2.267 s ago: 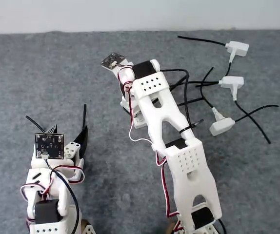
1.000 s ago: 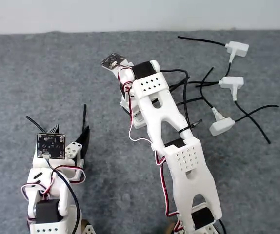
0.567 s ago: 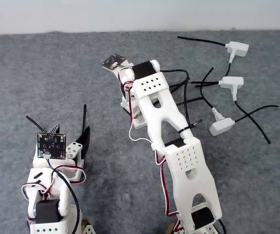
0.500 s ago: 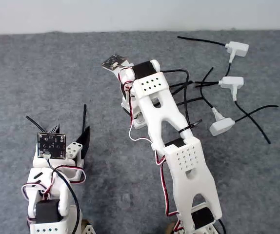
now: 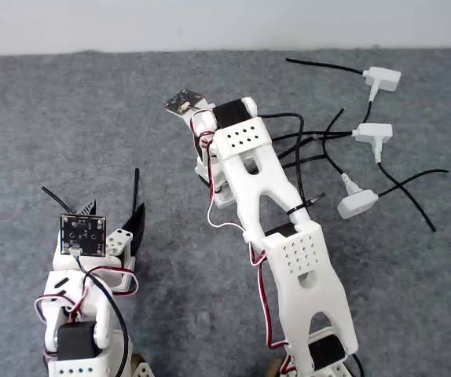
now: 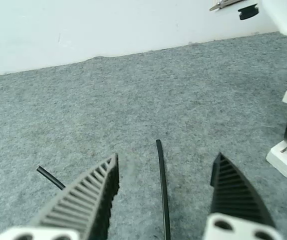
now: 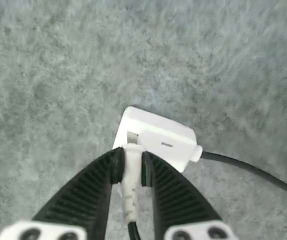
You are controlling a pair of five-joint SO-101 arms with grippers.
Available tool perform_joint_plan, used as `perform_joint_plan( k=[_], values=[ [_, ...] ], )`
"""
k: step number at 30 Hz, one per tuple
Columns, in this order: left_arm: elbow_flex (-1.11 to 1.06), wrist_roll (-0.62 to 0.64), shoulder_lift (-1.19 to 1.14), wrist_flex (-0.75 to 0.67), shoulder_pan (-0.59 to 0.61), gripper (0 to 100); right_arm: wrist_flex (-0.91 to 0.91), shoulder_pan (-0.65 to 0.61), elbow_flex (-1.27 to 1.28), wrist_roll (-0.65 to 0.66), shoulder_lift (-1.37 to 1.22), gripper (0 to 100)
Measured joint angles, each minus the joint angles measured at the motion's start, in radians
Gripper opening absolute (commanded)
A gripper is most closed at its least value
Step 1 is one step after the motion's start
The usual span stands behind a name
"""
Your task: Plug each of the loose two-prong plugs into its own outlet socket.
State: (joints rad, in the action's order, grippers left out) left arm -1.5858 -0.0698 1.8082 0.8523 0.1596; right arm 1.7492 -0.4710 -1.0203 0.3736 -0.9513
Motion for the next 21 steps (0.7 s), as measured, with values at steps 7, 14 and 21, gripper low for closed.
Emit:
perform_joint_plan(
  k=[7, 14, 21],
  values=[
    [0.000, 0.000, 0.000, 0.000, 0.000, 30, -0.002, -0.012, -0.060, 0.000, -0.072, 0.8],
    [0.000, 0.000, 0.000, 0.000, 0.000, 30, -0.002, -0.023, -0.071, 0.002, -0.097, 0.8],
    [0.000, 0.000, 0.000, 0.000, 0.000, 30, -0.008, -0.023, -0.071, 0.002, -0.097, 2.5]
  ],
)
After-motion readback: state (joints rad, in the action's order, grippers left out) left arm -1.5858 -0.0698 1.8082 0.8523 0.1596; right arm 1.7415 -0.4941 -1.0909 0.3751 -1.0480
